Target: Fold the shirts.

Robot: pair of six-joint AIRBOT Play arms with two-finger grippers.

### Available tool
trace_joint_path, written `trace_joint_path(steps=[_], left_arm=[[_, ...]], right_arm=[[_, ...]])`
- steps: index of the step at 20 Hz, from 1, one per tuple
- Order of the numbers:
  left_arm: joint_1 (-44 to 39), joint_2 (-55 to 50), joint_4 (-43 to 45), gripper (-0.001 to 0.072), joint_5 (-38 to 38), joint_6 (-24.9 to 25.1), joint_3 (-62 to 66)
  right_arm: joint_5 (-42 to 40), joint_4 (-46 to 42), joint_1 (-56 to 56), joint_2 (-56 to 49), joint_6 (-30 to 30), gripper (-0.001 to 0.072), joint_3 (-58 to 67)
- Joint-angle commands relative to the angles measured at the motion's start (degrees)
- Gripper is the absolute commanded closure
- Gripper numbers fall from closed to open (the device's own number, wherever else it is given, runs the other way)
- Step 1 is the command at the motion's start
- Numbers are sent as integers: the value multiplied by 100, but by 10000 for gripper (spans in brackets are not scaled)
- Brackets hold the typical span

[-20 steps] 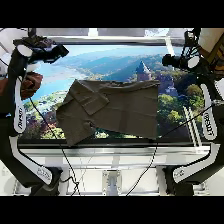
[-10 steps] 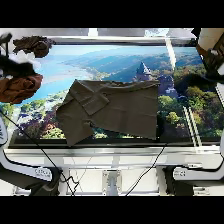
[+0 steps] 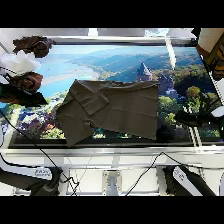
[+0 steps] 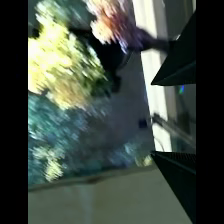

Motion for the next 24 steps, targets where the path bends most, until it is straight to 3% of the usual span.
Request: trace_joint_path(steps=[1, 7, 10, 12, 15, 19, 24], left_arm=[[-66, -234, -741, 179, 203, 262, -210], [-448, -715, -721, 187, -385, 339, -210], [-479, -730, -721, 248, -426, 254, -210], [-479, -730, -719, 456, -588, 256, -210], [-479, -730, -726, 695, -723, 251, -210], [-479, -730, -748, 695, -828, 251, -210], [-479, -730, -750, 695, -848, 254, -210]], right_arm=[[55, 234, -33, 605, 74, 275, -520], [289, 181, -33, 1005, 295, 275, -546], [485, 96, -33, 1086, 590, 275, -546], [780, 61, -33, 1095, 922, 275, -546], [1464, 85, -33, 1093, 1331, 276, -549], [2332, 192, -33, 1088, 1718, 276, -619], [1547, 1080, -31, 925, 1753, 277, -1832]])
